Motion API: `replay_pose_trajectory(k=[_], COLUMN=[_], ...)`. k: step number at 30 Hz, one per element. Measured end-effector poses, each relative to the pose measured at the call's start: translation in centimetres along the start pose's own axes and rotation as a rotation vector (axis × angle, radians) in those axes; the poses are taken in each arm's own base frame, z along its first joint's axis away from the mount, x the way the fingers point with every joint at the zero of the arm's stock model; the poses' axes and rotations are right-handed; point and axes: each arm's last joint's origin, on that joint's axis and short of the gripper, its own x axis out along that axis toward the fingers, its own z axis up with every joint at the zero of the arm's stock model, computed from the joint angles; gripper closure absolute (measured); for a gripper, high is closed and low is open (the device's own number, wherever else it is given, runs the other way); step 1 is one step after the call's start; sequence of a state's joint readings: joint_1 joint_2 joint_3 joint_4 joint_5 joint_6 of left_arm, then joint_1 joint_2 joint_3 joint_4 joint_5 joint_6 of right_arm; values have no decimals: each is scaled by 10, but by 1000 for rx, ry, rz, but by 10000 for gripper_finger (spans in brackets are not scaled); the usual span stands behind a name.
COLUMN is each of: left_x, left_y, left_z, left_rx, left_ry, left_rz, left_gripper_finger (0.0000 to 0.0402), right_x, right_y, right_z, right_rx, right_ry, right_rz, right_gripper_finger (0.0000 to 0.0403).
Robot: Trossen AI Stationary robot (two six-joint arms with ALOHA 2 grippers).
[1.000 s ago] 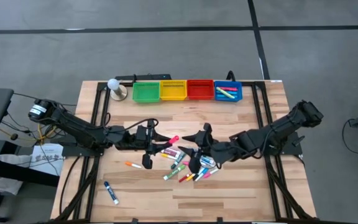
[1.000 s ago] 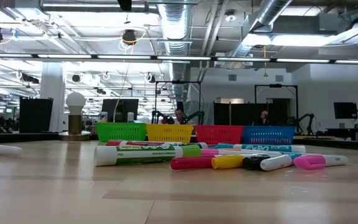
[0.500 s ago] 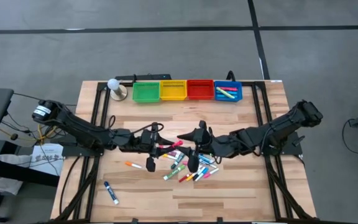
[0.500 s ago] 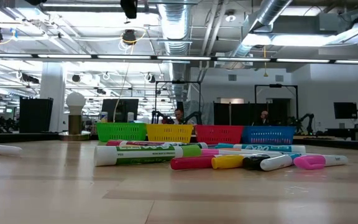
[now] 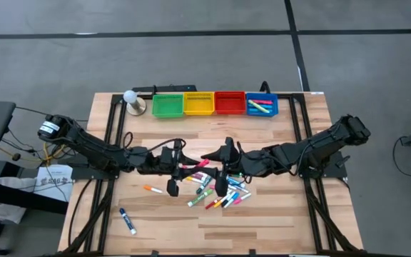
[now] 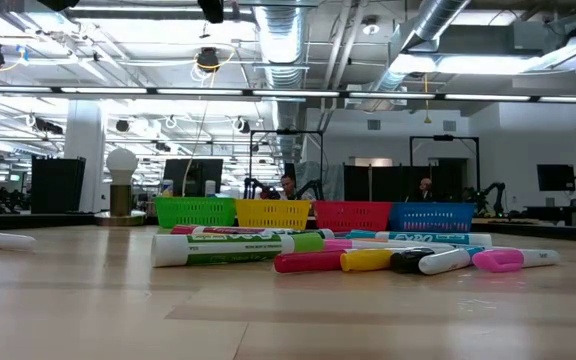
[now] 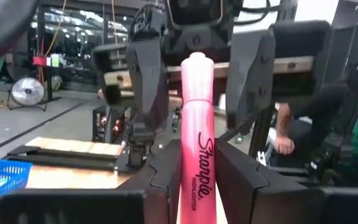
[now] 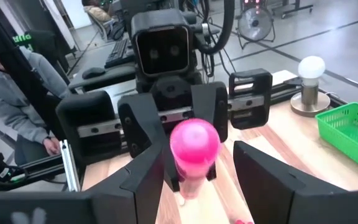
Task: Pick & Place Markers
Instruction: Put the pink highlighter pen into the blue basket
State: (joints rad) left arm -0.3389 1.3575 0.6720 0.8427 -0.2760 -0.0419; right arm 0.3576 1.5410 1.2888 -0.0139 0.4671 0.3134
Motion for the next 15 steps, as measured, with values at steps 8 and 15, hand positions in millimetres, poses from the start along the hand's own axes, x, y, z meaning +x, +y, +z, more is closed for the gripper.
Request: replay_pose_trajectory(k=[8, 15], left_x=[0, 0], left_y=[0, 2], left_z=[0, 0], left_rx=[6, 8], left_ry=[-2, 3], left_rz=[2, 10], left_gripper_finger=[317, 317], right_x=[2, 3], right_y=[-4, -5], right_z=[2, 1], right_rx=[5, -2], right_ry=[-6, 1], right_rz=[-13, 0], right_gripper_finger=[243, 355])
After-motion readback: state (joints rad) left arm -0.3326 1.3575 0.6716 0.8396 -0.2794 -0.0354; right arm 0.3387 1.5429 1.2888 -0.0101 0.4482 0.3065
